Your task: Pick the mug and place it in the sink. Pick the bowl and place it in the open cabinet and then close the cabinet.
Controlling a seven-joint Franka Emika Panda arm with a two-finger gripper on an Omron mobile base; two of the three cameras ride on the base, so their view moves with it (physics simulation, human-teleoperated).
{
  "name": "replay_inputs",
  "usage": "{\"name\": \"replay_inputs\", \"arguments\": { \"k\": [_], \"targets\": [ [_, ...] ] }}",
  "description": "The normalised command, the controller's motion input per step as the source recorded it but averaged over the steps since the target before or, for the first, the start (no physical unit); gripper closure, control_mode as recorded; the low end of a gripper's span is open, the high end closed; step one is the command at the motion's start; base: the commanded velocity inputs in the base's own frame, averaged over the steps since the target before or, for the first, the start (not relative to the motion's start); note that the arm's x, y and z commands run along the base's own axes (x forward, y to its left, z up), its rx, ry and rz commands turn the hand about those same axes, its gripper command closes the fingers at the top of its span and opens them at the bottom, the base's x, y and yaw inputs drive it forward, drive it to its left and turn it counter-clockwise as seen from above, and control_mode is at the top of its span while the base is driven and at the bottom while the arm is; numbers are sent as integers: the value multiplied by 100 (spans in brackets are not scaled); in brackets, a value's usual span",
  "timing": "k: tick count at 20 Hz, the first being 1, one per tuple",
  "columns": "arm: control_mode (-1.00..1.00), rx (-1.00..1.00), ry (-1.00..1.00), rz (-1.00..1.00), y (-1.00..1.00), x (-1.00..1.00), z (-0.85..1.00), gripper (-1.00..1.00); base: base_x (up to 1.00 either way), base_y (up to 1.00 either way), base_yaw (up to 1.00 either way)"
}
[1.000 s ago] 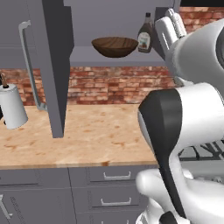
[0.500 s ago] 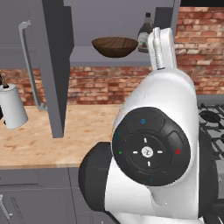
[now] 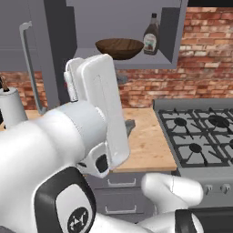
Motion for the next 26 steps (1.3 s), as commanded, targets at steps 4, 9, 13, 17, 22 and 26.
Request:
{"name": "replay_inputs", "arguments": {
  "k": [4,9,13,17,22,26],
  "targets": [
    [-100,0,-22,-22,70,-89,-3,-100,0,0,0],
    [-100,-3,-6,-15,79,-38,-9,-100,0,0,0],
    [-100,0,-2,-18,68,17,-15,-100,0,0,0],
    [-100,-2,0,-19,44,47,-6,-100,0,0,0],
    [-100,-10,0,-30,35,36,-3,-100,0,0,0],
    [-100,-21,1,-42,37,39,-18,-100,0,0,0]
  ]
}}
